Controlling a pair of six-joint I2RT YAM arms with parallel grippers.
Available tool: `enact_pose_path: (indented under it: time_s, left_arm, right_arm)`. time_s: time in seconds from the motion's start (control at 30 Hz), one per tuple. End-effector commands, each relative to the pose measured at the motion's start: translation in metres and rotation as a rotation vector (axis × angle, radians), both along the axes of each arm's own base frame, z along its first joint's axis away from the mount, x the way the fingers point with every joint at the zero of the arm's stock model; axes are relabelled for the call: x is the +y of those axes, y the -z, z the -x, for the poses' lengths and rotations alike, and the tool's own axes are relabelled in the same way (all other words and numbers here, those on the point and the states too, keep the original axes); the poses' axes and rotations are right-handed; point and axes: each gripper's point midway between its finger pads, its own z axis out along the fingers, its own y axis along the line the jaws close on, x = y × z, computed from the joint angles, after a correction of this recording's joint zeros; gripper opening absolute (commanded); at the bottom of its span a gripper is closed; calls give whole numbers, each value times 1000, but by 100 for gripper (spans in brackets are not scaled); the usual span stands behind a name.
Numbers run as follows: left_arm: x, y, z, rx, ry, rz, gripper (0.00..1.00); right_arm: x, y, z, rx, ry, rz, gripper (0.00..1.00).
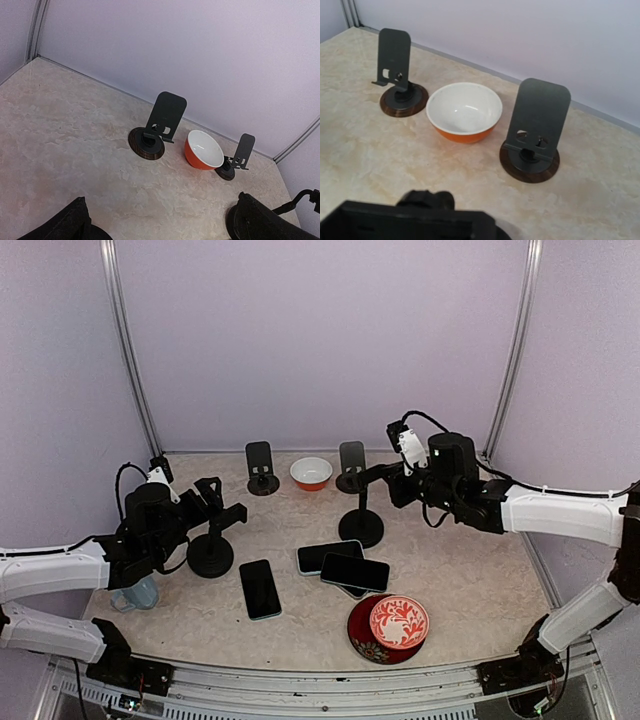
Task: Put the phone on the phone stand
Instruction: Place the phone stand at the center of the board.
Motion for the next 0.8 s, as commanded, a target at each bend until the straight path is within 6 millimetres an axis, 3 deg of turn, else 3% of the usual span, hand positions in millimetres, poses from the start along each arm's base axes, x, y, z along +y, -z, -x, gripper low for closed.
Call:
enact_pose_path:
  time_s: [0.0,0.5,0.53,0.63,0.77]
  left_arm:
    - [26,99,29,306,15,-325,99]
    - [26,101,30,304,16,-323,99]
    - [26,101,30,300,15,-320,99]
    - [24,102,29,304,22,-325,99]
    - [23,105,28,314,21,-331,99]
  right_arm:
    - [5,-41,8,-79,-46,-106,0]
    - [3,-78,25,-192,-100,-233,0]
    - [0,-80,22,-191,-74,-242,0]
    - [-36,-76,0,-162,181,-269,0]
    - [-51,-76,-5,-156,283,-306,0]
